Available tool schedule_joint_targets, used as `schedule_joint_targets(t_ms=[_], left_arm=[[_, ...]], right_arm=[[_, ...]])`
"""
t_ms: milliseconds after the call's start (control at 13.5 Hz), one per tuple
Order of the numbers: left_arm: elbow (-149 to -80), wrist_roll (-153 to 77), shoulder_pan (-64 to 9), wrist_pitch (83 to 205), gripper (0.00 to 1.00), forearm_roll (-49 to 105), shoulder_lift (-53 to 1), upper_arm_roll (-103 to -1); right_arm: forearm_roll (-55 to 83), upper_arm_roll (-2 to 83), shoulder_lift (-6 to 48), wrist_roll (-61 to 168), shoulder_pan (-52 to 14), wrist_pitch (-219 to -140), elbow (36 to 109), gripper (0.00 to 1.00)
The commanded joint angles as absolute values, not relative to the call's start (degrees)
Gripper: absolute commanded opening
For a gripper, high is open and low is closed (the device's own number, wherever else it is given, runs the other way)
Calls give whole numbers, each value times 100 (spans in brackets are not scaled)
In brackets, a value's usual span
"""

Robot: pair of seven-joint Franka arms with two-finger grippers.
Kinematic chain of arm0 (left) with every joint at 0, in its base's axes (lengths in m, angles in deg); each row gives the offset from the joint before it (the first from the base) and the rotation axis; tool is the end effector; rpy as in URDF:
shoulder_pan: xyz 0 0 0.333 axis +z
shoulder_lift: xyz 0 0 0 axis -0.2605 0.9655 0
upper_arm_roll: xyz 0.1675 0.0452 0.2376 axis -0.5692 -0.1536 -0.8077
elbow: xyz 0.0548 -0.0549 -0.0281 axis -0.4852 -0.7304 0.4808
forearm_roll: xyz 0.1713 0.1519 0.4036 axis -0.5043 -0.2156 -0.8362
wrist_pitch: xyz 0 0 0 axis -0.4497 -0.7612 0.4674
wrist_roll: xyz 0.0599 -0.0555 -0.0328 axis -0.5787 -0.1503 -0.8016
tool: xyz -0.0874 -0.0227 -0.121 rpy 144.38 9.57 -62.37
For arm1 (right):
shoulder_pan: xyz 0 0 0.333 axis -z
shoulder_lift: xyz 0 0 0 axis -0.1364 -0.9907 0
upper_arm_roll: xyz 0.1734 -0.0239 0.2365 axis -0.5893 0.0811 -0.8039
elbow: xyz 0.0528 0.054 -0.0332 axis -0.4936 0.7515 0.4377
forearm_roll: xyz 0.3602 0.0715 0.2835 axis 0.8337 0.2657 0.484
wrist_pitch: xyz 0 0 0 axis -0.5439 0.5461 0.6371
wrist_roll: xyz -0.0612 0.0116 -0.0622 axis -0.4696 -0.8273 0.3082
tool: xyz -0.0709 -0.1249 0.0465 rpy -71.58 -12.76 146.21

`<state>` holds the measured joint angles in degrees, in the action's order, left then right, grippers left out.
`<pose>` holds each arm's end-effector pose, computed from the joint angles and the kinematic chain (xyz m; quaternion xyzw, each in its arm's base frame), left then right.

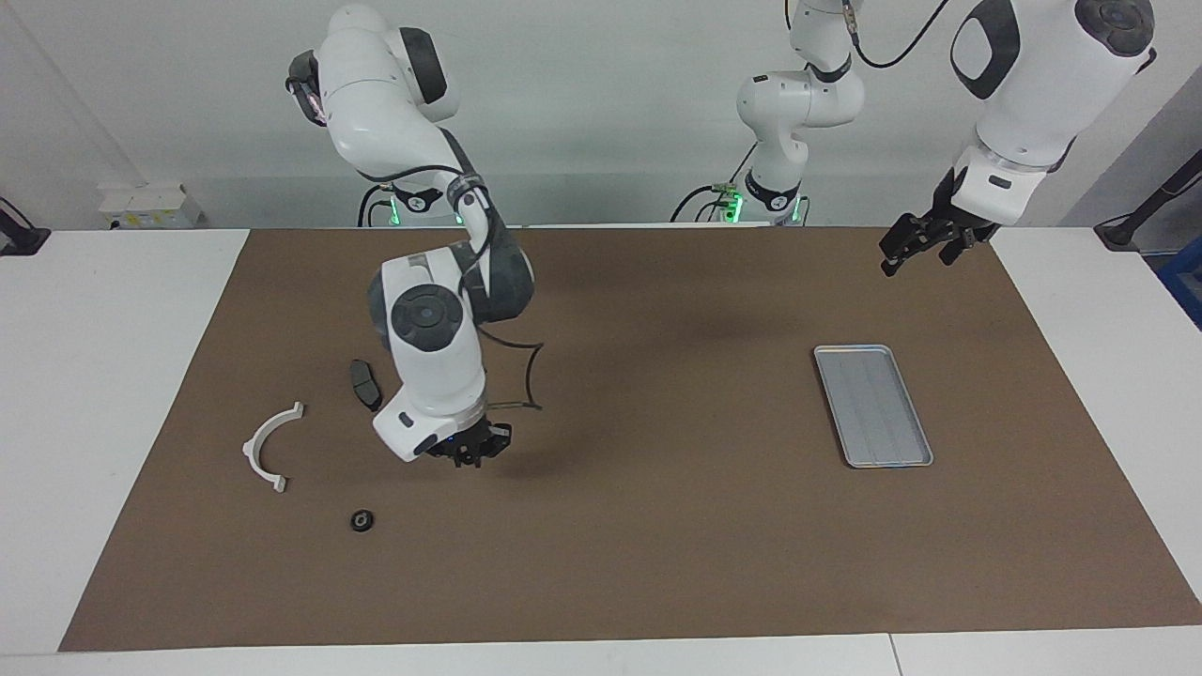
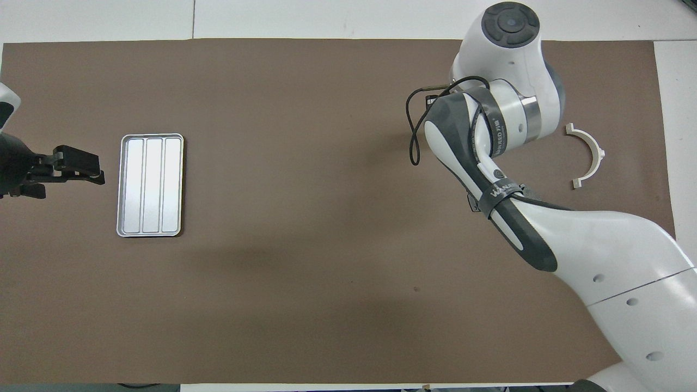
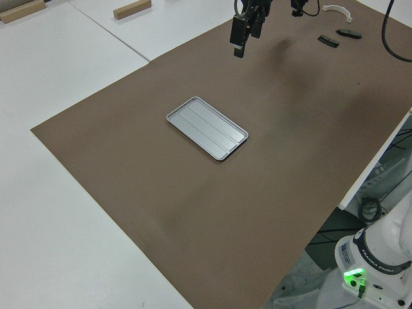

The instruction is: Place bearing gear from tray to pile

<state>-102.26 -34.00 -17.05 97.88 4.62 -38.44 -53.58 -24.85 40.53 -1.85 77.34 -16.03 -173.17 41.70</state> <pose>0.6121 -0.0370 0.5216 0.9968 0.0755 -0.0251 0.0124 0.7721 0.1744 0.2787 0.9996 0.0042 0.0087 0.0282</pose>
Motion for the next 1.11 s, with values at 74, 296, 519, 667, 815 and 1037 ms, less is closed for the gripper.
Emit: schedule_joint_targets(t_ms=[74,296,519,667,815,1037], left_arm=[[-10191,-3324,-1660,9636,100,491,-3929,-5315],[-10112,-3324,-1651,9434,100,500,-3929,-5358],[-10164,-3368,-1651,9460,100,491,-4035,-5332],[-10164,-3377,-1660,9513,100,491,-4043,-5315],[-10173,-3377,-1677,9513,100,491,-4052,-5315],[-10199,-3377,-1677,9496,100,491,-4070,-5315]], right_arm=[[-2480,3947,29,7036,-1128,-18330,5152,0],[-2480,3947,11,6824,-951,-19069,5636,0],[-2480,3947,2,6815,-933,-19246,5734,0],[-2480,3947,11,6824,-942,-19238,5743,0],[-2480,3947,20,6832,-951,-19238,5734,99],[-2471,3947,81,6850,-960,-19159,5699,100]])
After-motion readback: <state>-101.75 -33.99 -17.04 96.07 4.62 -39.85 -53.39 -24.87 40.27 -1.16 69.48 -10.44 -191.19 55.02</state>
